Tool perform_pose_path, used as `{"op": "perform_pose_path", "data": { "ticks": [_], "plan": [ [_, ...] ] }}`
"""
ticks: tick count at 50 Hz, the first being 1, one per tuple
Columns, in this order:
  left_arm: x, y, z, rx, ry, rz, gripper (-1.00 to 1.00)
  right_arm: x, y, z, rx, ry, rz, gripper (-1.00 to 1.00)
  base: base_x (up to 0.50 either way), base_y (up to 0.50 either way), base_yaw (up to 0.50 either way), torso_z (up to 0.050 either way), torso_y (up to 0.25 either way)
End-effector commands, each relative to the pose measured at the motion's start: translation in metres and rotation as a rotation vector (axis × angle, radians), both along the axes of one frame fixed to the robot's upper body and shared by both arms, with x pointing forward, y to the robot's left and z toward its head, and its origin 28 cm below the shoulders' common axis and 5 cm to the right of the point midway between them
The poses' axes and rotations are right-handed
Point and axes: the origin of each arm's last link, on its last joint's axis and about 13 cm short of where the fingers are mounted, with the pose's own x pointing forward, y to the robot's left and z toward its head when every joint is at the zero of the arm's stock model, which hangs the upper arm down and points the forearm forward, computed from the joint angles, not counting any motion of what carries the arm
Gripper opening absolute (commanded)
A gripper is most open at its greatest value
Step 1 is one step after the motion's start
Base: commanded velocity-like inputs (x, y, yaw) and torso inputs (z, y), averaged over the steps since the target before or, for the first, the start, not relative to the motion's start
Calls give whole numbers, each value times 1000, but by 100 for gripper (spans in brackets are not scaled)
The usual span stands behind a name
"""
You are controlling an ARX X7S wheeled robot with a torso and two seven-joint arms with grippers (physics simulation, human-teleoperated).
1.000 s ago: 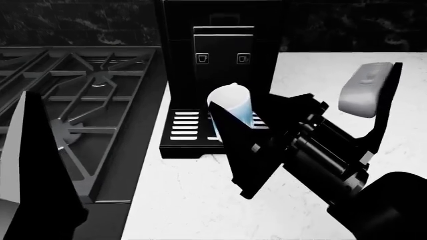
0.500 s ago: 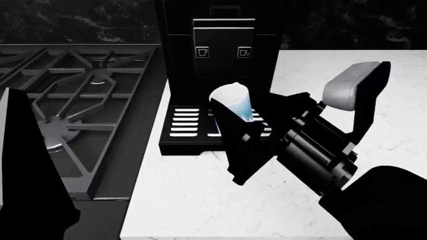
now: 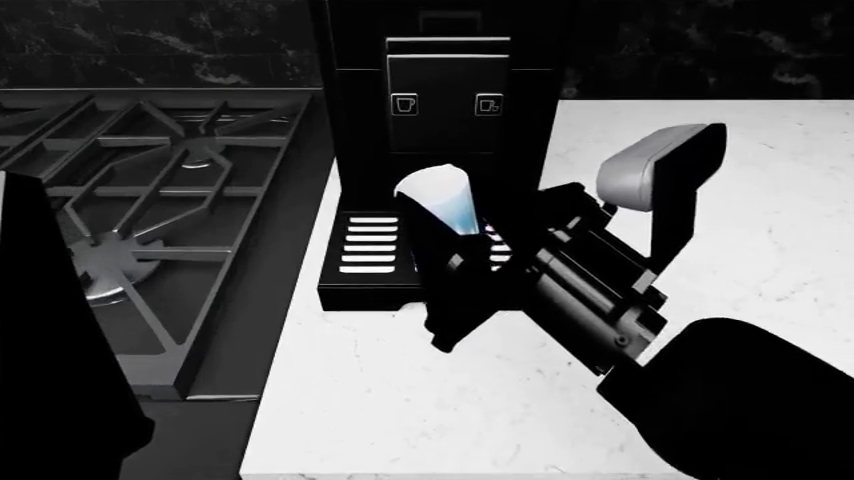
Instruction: Pick the mug from the cabinet, place it under the coffee machine dispenser, and press the start button.
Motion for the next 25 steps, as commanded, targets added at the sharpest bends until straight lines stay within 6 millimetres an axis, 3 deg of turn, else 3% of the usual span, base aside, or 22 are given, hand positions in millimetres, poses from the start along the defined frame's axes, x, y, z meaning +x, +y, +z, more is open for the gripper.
{"op": "perform_pose_path", "data": {
  "ticks": [1, 25],
  "plan": [
    [0, 0, 0, -2, -1, -1, 100, 11, 12, 1, 9, -12, 8, -100, 0, 0, 0, 0, 0],
    [-1, 0, 0, -5, -2, -1, 100, 9, 7, -5, 13, -9, -59, -100, 0, 0, 0, 0, 0]
  ]
}}
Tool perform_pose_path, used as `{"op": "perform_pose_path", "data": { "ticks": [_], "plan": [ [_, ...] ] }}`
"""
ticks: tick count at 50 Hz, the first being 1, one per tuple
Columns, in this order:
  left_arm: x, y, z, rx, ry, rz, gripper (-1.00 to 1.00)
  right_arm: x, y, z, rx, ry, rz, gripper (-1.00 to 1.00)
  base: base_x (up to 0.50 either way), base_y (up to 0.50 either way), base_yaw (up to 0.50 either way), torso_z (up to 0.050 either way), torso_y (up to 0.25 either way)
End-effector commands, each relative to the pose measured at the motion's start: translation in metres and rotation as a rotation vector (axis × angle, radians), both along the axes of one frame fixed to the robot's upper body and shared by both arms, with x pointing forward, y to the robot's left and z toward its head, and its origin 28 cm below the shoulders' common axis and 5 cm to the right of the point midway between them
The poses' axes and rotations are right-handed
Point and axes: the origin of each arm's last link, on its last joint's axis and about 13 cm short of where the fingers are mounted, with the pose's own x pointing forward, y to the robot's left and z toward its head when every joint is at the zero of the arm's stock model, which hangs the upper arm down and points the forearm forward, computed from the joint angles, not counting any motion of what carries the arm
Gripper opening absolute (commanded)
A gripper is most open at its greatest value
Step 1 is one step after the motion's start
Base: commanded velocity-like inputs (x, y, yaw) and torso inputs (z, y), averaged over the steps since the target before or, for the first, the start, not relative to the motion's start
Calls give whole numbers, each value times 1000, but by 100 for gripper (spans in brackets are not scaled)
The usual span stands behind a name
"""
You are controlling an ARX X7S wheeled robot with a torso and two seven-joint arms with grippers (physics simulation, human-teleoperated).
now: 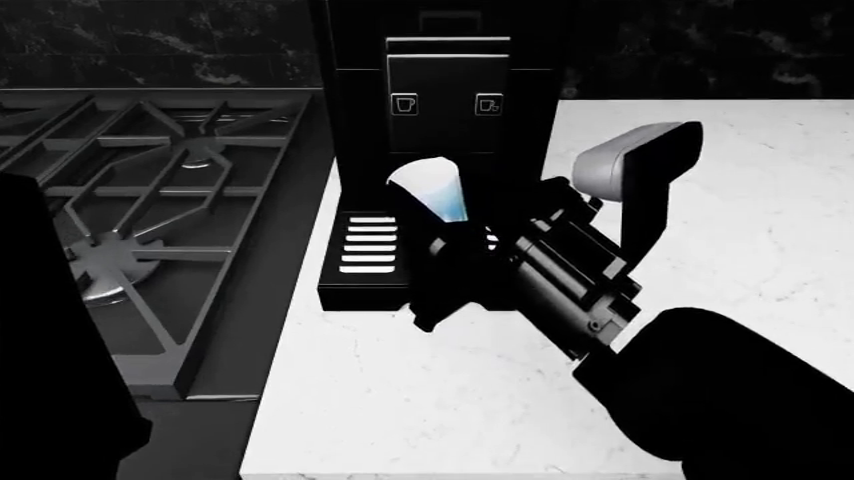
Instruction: Pick the mug from the cabinet, place it under the coffee machine dispenser, and press the start button.
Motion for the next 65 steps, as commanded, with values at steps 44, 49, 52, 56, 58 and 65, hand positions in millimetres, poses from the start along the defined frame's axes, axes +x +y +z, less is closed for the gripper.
{"op": "perform_pose_path", "data": {
  "ticks": [44, 49, 52, 56, 58, 65],
  "plan": [
    [-2, 1, 1, -19, -26, -17, 100, 18, 12, -11, 5, 8, -158, -100, 0, 0, 0, -7, 0],
    [-2, 1, 0, -15, -23, -21, 100, 20, 12, -11, 16, -4, -178, -100, 0, 0, 0, 0, 0],
    [-2, 0, -1, -10, -20, -20, 100, 21, 12, -9, 23, -16, -191, -100, 0, 0, 0, 0, 0],
    [-2, 0, -1, -7, -20, -21, 100, 24, 16, -6, 20, -23, -200, -100, 0, 0, 0, 0, 0],
    [-2, -1, -1, -7, -21, -22, 100, 27, 19, -6, 10, -22, -202, -100, 0, 0, 0, 0, 0],
    [-3, -1, -2, -8, -22, -25, 100, 35, 26, -6, -37, -16, -210, -100, 10, 3, 6, 0, 0]
  ]
}}
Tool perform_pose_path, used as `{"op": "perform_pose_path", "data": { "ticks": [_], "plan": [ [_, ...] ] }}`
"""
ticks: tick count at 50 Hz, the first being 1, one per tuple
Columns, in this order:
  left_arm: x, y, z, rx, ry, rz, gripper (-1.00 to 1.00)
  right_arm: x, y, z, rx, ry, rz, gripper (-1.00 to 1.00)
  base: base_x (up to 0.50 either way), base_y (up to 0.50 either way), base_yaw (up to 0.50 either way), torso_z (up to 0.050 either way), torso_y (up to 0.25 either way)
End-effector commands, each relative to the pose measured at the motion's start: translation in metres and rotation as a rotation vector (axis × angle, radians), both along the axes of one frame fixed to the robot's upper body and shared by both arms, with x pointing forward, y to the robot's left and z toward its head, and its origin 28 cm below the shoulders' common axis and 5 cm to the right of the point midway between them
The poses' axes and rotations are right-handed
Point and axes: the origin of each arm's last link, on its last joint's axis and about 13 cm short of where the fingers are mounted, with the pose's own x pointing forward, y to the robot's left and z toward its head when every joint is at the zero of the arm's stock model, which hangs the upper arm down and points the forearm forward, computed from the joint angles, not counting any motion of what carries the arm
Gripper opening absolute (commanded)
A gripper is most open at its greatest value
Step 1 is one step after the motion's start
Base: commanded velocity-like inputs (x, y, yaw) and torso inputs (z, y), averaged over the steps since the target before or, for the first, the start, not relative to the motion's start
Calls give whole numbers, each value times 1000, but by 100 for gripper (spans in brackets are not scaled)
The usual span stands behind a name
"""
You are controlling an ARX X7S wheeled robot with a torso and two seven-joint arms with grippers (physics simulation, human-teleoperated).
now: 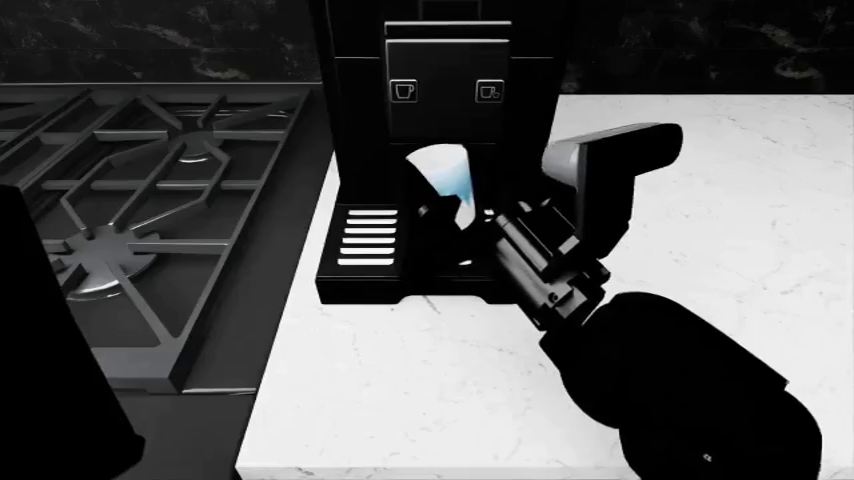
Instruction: Pick the mug from the cabinet, place it under the coffee machine dispenser, and press the start button.
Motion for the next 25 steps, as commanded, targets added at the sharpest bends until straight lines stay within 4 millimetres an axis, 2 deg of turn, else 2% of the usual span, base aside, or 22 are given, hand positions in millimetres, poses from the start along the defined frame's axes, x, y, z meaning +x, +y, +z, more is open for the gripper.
{"op": "perform_pose_path", "data": {
  "ticks": [1, 11, 24, 25],
  "plan": [
    [0, -1, 0, 0, -2, -5, 100, 13, 11, 5, -32, -5, -27, -100, 13, 6, 11, 0, 0],
    [0, -1, -1, 1, -7, -8, 100, 18, 12, 4, -57, 6, -76, -100, 16, 8, 15, 2, -5],
    [0, -1, -1, 4, -12, -10, 100, -5, 7, -8, -78, 64, -59, -100, 10, 7, 12, 1, -4],
    [0, -1, -1, 5, -12, -10, 100, -7, 7, -9, -85, 70, -60, 100, 0, 0, 0, 0, 0]
  ]
}}
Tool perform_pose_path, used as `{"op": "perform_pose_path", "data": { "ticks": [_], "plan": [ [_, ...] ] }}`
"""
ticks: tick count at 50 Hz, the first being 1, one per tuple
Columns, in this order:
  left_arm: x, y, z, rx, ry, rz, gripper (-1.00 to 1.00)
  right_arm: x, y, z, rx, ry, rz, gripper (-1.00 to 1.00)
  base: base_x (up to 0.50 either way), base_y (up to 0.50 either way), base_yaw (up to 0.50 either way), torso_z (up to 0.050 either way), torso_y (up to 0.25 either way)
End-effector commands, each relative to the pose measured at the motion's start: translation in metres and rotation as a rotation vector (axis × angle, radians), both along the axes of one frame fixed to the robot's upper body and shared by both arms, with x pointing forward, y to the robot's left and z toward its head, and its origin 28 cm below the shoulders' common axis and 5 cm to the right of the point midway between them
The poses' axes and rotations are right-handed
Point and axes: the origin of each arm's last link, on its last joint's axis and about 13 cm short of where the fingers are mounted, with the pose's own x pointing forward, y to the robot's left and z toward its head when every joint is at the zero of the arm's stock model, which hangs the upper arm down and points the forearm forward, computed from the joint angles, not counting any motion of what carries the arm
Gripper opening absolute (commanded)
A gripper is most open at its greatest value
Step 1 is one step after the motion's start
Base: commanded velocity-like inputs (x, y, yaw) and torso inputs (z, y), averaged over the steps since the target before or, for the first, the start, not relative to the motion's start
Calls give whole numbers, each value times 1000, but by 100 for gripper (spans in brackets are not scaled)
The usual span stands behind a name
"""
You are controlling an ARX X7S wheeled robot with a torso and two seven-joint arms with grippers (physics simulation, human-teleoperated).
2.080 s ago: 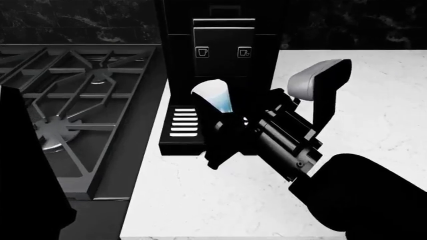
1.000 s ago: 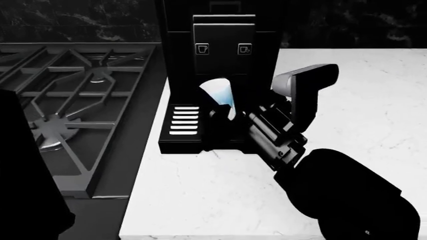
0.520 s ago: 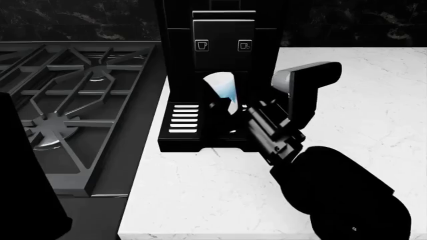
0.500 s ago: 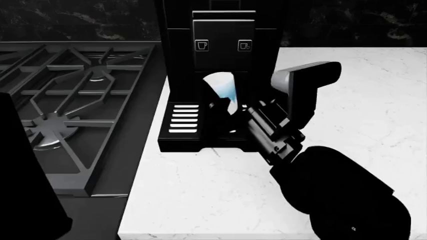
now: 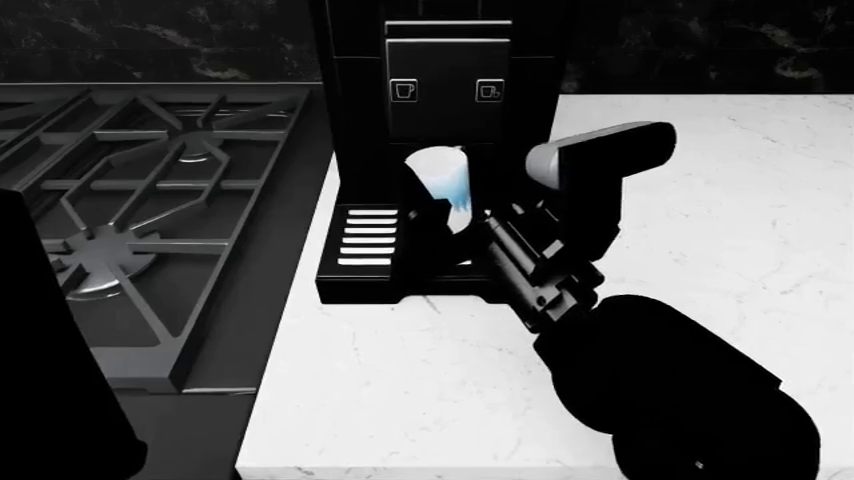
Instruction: Pick the mug from the cabinet, place it under the coffee machine dispenser, and press the start button.
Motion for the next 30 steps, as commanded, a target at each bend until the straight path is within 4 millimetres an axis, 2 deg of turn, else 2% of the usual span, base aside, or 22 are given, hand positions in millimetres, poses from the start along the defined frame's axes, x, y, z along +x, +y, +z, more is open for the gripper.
{"op": "perform_pose_path", "data": {
  "ticks": [1, 16, 21, 30],
  "plan": [
    [0, 0, 0, 2, -4, -2, 100, -5, 2, -11, -27, 86, -13, 100, 0, 0, 0, 0, 0],
    [0, -1, -1, 4, -8, -3, 100, -16, 2, -10, -43, 103, -9, 100, 0, 0, 0, 0, -1],
    [0, -1, -1, 4, -8, -4, 100, -21, 2, -4, -36, 95, 0, 100, 0, 0, 0, 0, 0],
    [0, -1, -1, 3, -7, -3, 100, -37, -3, 19, -30, 51, 8, 100, 0, 0, 0, 0, 0]
  ]
}}
